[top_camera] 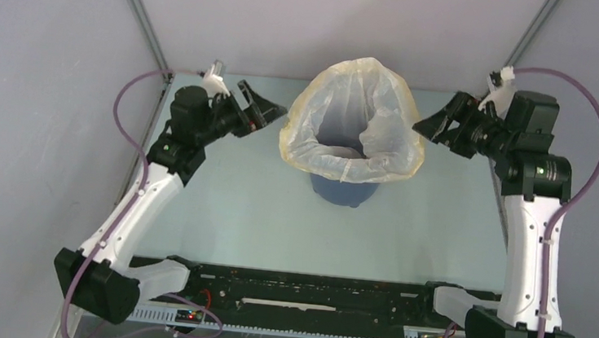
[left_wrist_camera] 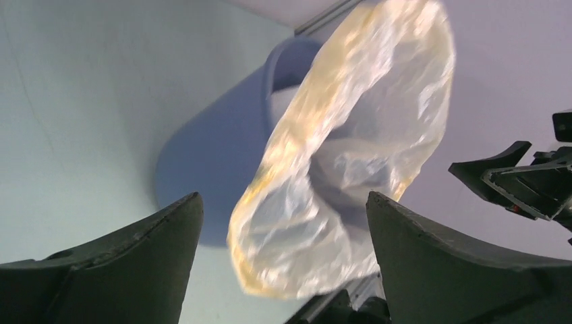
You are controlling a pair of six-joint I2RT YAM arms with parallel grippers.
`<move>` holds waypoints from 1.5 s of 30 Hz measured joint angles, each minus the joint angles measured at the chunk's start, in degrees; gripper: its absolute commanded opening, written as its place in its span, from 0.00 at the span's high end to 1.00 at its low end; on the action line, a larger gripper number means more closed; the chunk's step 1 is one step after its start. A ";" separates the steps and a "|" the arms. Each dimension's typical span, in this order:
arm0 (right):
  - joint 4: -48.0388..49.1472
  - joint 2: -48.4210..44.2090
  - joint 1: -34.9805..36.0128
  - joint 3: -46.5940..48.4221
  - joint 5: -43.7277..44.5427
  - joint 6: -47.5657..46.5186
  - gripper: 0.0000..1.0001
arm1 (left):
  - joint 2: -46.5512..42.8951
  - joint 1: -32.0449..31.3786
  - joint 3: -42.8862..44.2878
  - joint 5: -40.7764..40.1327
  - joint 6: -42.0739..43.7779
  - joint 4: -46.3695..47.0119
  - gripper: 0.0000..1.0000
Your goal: Put the trash bags into the trash bin
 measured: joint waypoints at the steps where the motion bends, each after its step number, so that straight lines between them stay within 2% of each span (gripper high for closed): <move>1: 0.13 1.68 0.50 2.21 0.46 -0.81 0.19 | 2.05 0.24 3.13 0.37 1.44 0.02 0.04; 6: 2.69 12.96 1.11 12.68 -3.06 -1.84 0.21 | 13.66 0.66 14.43 5.27 4.26 2.91 0.05; 8: 5.49 17.05 0.98 13.70 -6.91 -0.63 0.24 | 19.80 0.66 17.29 9.05 3.28 6.49 0.07; 10: 8.68 20.46 0.81 13.51 -11.19 1.97 0.26 | 22.21 0.66 17.57 10.49 2.25 8.09 0.13; 13: 13.75 23.26 0.57 12.00 -16.09 6.49 0.37 | 26.49 0.66 17.57 13.46 -0.81 10.99 0.27; 15: 17.88 24.09 0.35 10.36 -19.30 10.19 0.50 | 28.46 0.66 17.57 14.93 -3.10 13.25 0.40; 17: 22.67 24.13 -0.17 8.20 -22.05 14.25 0.66 | 29.77 0.66 17.55 15.82 -5.51 15.39 0.47; 19: 27.82 24.13 -1.07 5.95 -24.26 18.40 0.78 | 30.23 0.72 17.55 16.44 -7.15 16.85 0.57; 23: 35.36 24.50 -3.02 1.79 -26.53 25.20 0.91 | 30.84 1.18 17.55 16.96 -10.88 21.11 0.78; 28: 38.01 27.50 -4.37 1.20 -26.82 29.35 0.97 | 33.16 2.45 17.55 17.07 -16.09 24.70 0.95; 30: 38.05 29.16 -4.61 1.22 -26.86 30.29 0.98 | 34.97 2.99 17.51 17.09 -18.91 26.82 0.89; 31: 38.03 30.03 -4.72 1.22 -26.88 30.69 0.98 | 35.82 3.21 17.46 17.11 -20.20 27.96 0.80; 33: 37.79 32.04 -4.72 1.22 -26.88 31.26 0.98 | 37.27 3.39 17.46 17.66 -22.51 30.64 0.55; 35: 37.51 33.35 -4.76 1.22 -26.86 31.71 0.98 | 38.27 3.43 17.46 18.60 -24.76 33.99 0.39; 42: 37.07 33.81 -4.83 1.27 -27.23 31.98 0.98 | 37.92 3.43 17.44 21.53 -27.34 43.54 0.04; 45: 36.96 33.81 -4.83 1.27 -27.30 31.95 0.98 | 37.44 3.23 17.55 22.53 -26.67 44.89 0.03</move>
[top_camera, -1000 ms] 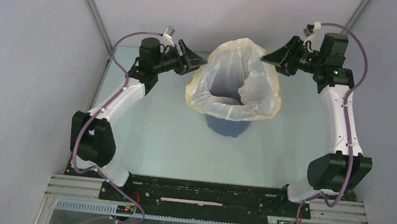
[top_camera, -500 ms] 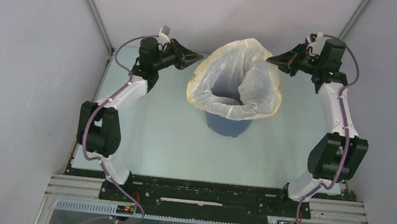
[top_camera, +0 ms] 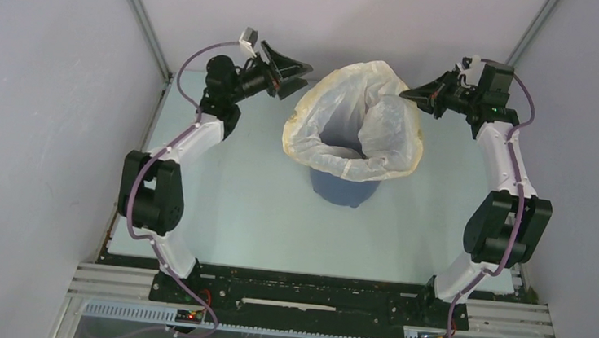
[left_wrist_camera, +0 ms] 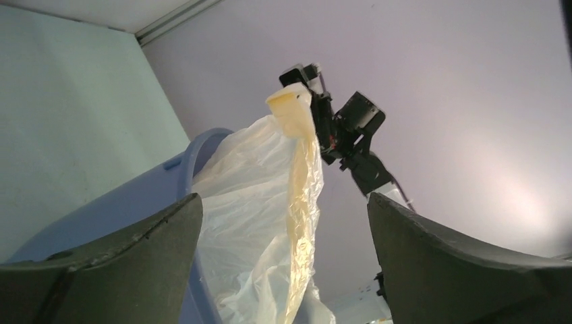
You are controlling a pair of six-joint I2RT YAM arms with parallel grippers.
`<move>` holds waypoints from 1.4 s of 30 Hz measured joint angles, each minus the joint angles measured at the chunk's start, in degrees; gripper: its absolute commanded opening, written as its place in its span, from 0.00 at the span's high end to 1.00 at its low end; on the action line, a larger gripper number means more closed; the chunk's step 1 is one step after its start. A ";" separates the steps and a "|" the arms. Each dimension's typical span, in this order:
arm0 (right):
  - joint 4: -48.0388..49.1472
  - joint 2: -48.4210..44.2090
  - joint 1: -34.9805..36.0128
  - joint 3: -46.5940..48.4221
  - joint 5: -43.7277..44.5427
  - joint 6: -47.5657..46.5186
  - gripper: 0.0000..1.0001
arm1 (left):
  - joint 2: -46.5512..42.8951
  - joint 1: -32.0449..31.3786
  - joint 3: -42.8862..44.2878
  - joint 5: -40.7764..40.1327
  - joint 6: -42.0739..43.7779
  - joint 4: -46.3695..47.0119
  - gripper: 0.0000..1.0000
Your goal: Put the trash bags into the trash bin
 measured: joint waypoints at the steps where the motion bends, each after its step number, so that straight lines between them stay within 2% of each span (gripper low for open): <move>1: -0.02 0.00 0.00 0.00 -0.07 0.00 0.98 | -0.24 -0.20 0.00 0.04 0.98 -0.81 0.04; 3: -0.07 0.00 0.00 0.00 -0.15 0.02 0.98 | -0.76 -0.98 0.11 -0.13 4.07 -4.37 0.08; 6: -0.02 0.00 0.00 0.00 -0.31 0.00 0.98 | -0.96 -2.86 0.92 -0.63 8.98 -11.56 0.23; 9: -0.02 0.00 -0.02 0.00 -0.35 0.02 0.98 | -0.94 -4.13 1.73 -0.52 11.06 -15.39 0.26; 10: 0.00 0.00 -0.02 0.00 -0.35 0.02 0.98 | -0.94 -4.42 1.79 -0.35 11.10 -15.39 0.28; 13: -0.02 0.00 -0.04 0.00 -0.37 0.02 0.98 | -0.96 -4.92 1.81 -0.07 10.91 -14.29 0.52; 15: 0.00 -0.04 -0.07 0.00 -0.35 0.02 0.98 | -0.96 -5.16 1.81 -0.13 10.95 -13.92 0.63; 22: -0.26 -0.33 -0.15 0.07 -0.20 -0.50 0.99 | -0.92 -4.81 1.81 -0.35 8.46 -14.12 0.84; 26: -5.31 -0.17 -0.15 2.80 1.25 -3.58 0.98 | 0.55 -2.67 2.27 -0.17 4.81 -13.77 0.99; 33: -8.96 0.98 -0.33 6.54 2.49 -6.43 0.97 | 4.85 -0.76 2.45 -2.56 -0.98 -13.97 1.00; 42: -11.87 6.75 -1.31 6.51 3.28 -7.96 0.97 | 7.98 -0.98 2.45 -4.04 -5.57 -14.08 0.97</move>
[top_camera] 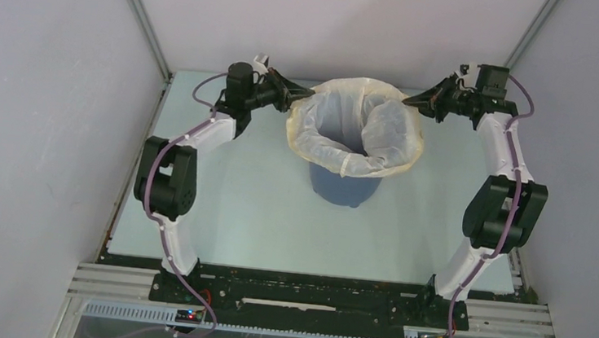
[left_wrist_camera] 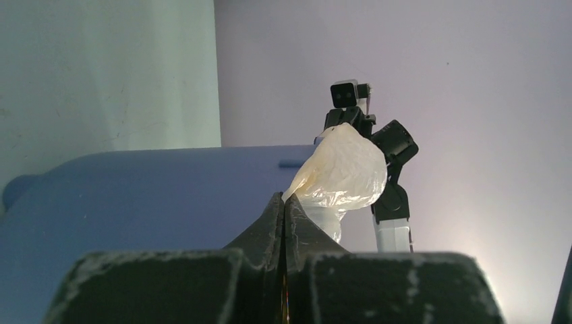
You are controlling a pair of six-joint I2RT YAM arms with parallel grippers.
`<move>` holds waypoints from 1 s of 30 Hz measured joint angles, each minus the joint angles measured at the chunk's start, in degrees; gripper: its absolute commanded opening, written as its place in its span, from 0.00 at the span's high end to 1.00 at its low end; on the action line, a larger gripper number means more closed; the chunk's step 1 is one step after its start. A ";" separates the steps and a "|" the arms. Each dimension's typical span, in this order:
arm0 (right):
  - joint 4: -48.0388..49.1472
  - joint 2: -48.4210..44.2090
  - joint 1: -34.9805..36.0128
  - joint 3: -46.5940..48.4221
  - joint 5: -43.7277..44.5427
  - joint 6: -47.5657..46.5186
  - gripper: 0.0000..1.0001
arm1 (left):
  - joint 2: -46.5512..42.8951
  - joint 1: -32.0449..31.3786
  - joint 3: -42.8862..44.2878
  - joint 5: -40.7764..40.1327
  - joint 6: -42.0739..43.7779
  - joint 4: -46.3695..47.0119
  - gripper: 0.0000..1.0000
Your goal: Put the trash bags into the trash bin
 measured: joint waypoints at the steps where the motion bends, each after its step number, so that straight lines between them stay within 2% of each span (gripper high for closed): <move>1: -0.13 0.31 0.00 0.00 0.00 -0.13 0.97 | 0.39 -0.02 0.00 -0.09 -0.11 0.00 0.96; 6: -0.35 1.11 0.00 -1.25 -0.50 -0.50 0.97 | 1.95 -0.22 0.00 -0.04 -1.16 0.22 0.95; 10: 0.13 1.40 -0.04 -1.57 -1.07 0.02 0.97 | 2.05 -0.15 0.00 -0.20 -2.69 4.66 0.92; 18: 6.71 1.49 -0.02 -1.46 -1.53 5.66 0.96 | 2.10 -0.11 3.61 -2.97 -4.98 11.54 0.92; 22: 7.26 2.05 0.07 -1.46 -1.44 5.46 0.96 | 2.19 -0.11 3.04 -4.04 -4.90 9.66 0.96; 30: 3.34 2.36 0.04 -6.56 -1.03 1.25 0.95 | 1.75 -0.13 -5.05 -4.00 -1.90 2.93 0.95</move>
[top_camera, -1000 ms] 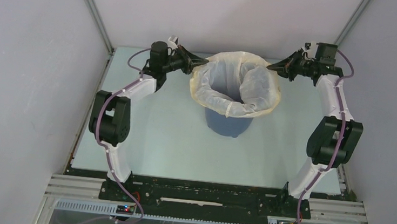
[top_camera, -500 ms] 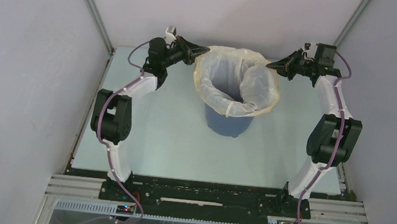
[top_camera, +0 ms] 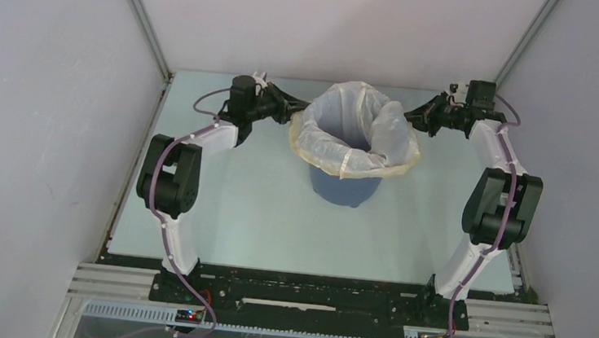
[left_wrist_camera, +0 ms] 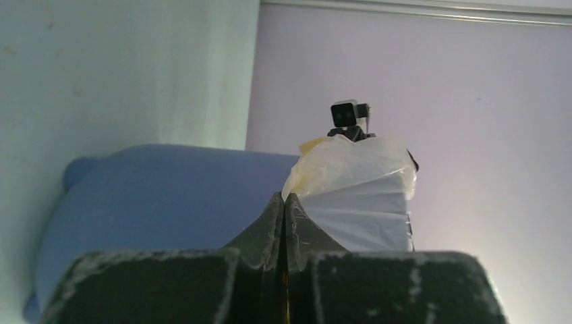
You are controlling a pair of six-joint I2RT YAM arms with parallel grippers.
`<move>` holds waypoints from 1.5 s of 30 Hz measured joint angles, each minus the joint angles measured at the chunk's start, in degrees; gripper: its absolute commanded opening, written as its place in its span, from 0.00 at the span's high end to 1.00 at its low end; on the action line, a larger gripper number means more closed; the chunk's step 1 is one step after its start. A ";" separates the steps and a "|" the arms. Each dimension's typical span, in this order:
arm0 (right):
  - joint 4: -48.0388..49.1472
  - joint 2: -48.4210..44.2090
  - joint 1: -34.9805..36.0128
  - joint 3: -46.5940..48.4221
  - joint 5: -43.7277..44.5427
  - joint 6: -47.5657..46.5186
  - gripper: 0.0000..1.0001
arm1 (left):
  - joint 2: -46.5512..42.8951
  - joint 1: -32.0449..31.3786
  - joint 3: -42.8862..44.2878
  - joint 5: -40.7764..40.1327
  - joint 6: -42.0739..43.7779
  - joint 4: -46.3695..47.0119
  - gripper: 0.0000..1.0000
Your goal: Put the trash bags into the trash bin
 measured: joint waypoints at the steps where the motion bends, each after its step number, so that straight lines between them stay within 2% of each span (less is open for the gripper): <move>1: -0.52 0.00 0.00 -0.63 0.00 -0.22 0.95 | 0.00 0.00 -0.37 0.09 0.74 -1.46 0.94; 3: -1.57 0.00 -0.07 -1.42 -0.04 -0.59 0.94 | -0.11 0.02 -0.48 0.48 2.16 -4.04 0.91; 4: -2.01 0.00 -0.11 -1.46 -0.09 -0.81 0.94 | -0.33 0.02 -0.48 0.52 2.69 -4.85 0.86; 6: -2.78 -0.11 -0.31 -1.46 -0.24 -1.53 0.89 | -1.33 0.15 -0.48 0.76 4.07 -6.73 0.70; 7: -3.34 -0.26 -0.42 -1.46 -0.31 -1.88 0.85 | -1.88 0.24 -0.52 0.90 4.72 -7.43 0.59; 8: -4.59 -0.63 -0.63 -1.46 -0.39 -2.64 0.84 | -2.89 0.42 -0.85 1.03 5.33 -8.09 0.52; 10: -6.32 -1.75 -0.98 -1.49 -0.46 -3.52 0.74 | -5.27 0.72 -1.68 1.29 7.06 -9.79 0.40; 12: -7.06 -3.67 -1.33 -2.03 -0.90 -3.91 0.66 | -8.35 0.92 -2.86 1.53 8.61 -11.32 0.33; 17: -7.96 -11.91 -3.82 -6.58 -3.04 -3.91 0.40 | -17.16 1.38 -7.89 1.90 9.88 -11.47 0.24; 19: -9.14 -14.84 -5.22 -7.96 -2.93 -4.13 0.35 | -19.50 1.46 -10.32 1.99 9.88 -10.91 0.23; 22: -11.91 -19.50 -6.82 -9.40 -1.73 -5.46 0.34 | -21.84 1.55 -14.27 1.92 9.86 -10.58 0.25; 30: -12.90 -32.85 -7.17 -16.65 -1.51 -6.62 0.35 | -24.02 1.92 -23.58 2.16 5.20 -6.19 0.44; 32: -12.59 -34.77 -7.10 -18.56 -1.51 -6.69 0.34 | -24.63 1.95 -24.90 2.19 3.74 -5.07 0.47; 39: -12.87 -34.95 -7.06 -23.98 -0.81 -7.43 0.32 | -25.42 1.14 -25.64 2.21 1.33 -2.23 0.43; 45: -13.60 -34.56 -6.32 -24.02 0.00 -9.55 0.31 | -24.41 -1.27 -25.68 2.38 -0.98 1.05 0.68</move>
